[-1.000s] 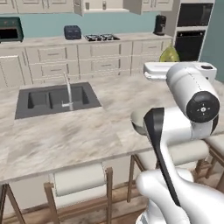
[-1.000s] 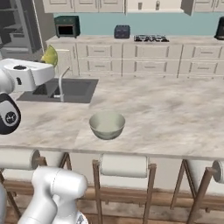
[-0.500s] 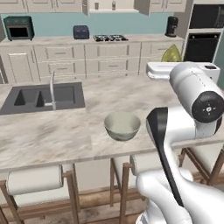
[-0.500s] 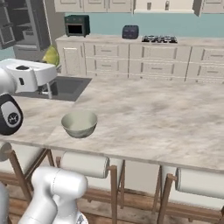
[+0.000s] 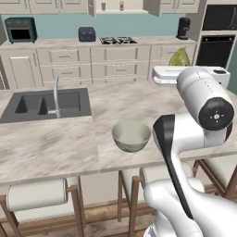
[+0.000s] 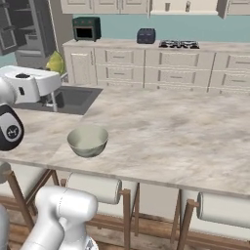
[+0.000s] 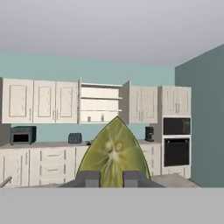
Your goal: There is a bowl on the dining counter. Grab a lemon wedge from the fridge and place it in the bowl. Then get the liquor bottle and glass cup from the cabinet and place them next to the bowl.
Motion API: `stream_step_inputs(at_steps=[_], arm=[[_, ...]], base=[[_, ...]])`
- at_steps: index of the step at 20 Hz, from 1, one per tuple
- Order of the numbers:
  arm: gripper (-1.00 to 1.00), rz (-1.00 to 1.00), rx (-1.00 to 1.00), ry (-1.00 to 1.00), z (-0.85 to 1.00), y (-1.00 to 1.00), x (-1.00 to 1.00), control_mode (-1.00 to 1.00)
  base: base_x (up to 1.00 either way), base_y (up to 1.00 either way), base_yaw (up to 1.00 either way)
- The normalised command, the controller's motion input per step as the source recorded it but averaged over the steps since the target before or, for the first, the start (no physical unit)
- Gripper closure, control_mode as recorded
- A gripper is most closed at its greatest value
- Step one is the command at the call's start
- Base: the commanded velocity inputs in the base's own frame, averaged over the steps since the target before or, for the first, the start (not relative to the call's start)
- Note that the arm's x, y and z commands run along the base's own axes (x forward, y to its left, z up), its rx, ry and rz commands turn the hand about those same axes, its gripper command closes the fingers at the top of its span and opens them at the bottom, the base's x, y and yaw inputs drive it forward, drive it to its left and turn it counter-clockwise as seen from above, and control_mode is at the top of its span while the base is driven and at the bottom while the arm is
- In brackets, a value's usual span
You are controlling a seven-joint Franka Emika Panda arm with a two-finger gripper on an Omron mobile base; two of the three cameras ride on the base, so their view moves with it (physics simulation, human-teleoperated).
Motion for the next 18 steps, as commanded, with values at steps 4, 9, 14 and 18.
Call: stream_step_inputs(at_steps=[4,9,14,18], arm=[[1.0,-0.05,0.0,0.13,0.0,0.11,0.39,-1.0],[1.0,-0.02,-0.04,0.57,-0.08,0.24,0.66,-1.0],[1.0,0.02,-0.07,0.64,-0.22,0.24,0.6,-1.0],[1.0,0.14,-0.01,0.57,-0.4,0.0,0.47,-1.0]], base=[[0.12,0.06,-0.01],[0.0,0.0,0.0],[0.0,0.0,0.0],[0.0,0.0,0.0]])
